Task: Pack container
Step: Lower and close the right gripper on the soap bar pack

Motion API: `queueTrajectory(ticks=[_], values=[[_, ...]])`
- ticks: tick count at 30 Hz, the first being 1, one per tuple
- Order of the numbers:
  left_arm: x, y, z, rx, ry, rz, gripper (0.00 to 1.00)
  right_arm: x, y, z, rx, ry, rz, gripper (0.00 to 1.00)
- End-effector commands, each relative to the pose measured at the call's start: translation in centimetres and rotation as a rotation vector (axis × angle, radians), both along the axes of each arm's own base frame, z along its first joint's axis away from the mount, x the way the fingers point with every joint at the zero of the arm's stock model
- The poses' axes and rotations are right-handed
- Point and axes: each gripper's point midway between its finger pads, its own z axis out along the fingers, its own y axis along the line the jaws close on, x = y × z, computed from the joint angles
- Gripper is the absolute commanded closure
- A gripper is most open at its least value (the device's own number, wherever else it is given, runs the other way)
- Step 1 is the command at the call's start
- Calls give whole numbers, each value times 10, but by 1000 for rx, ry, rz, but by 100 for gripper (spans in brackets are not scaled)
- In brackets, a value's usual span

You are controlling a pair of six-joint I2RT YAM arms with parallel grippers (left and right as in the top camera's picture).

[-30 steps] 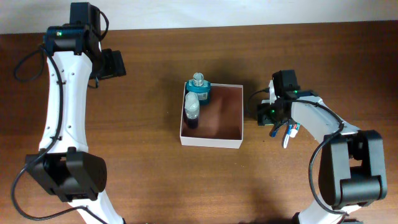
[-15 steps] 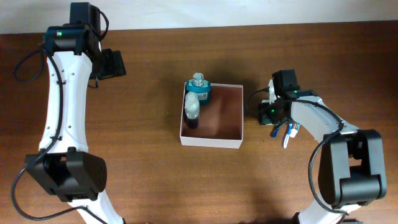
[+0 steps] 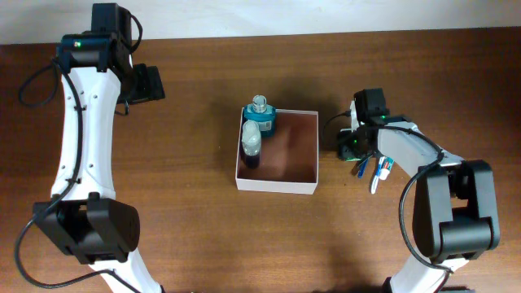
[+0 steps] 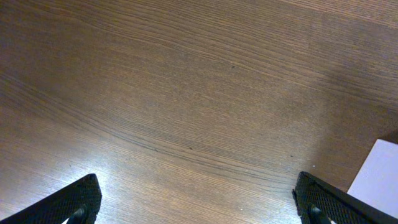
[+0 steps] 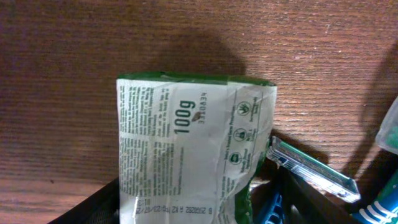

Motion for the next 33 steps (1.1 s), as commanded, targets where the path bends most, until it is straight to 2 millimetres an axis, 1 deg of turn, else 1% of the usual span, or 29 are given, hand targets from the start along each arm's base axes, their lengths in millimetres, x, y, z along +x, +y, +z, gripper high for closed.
queueTrajectory(ticks=[1,4,7,12,14,16,20,21,24,33], values=[[-1,0,16,9,-40,-4,1,-29,6,-37,41,133,-4,32],[-1,0,16,9,-40,-4,1,-29,7,-36,48,133,-2,36],[-1,0,16,9,-40,-4,1,-29,9,-36,66,135,-22,36],[-1,0,16,9,-40,-4,1,-30,17,-36,76,137,-5,36],[-1,0,16,9,-40,-4,1,-31,27,-36,70,135,22,36],[-1,0,16,9,-40,-4,1,-31,32,-36,57,131,40,35],[-1,0,16,9,-40,-4,0,-31,37,-36,31,128,62,33],[-1,0,16,9,-40,-4,1,-32,38,-36,32,129,62,30],[-1,0,16,9,-40,-4,1,-32,37,-36,38,129,30,28],[-1,0,16,9,-40,-4,1,-32,37,-37,48,131,-23,29]])
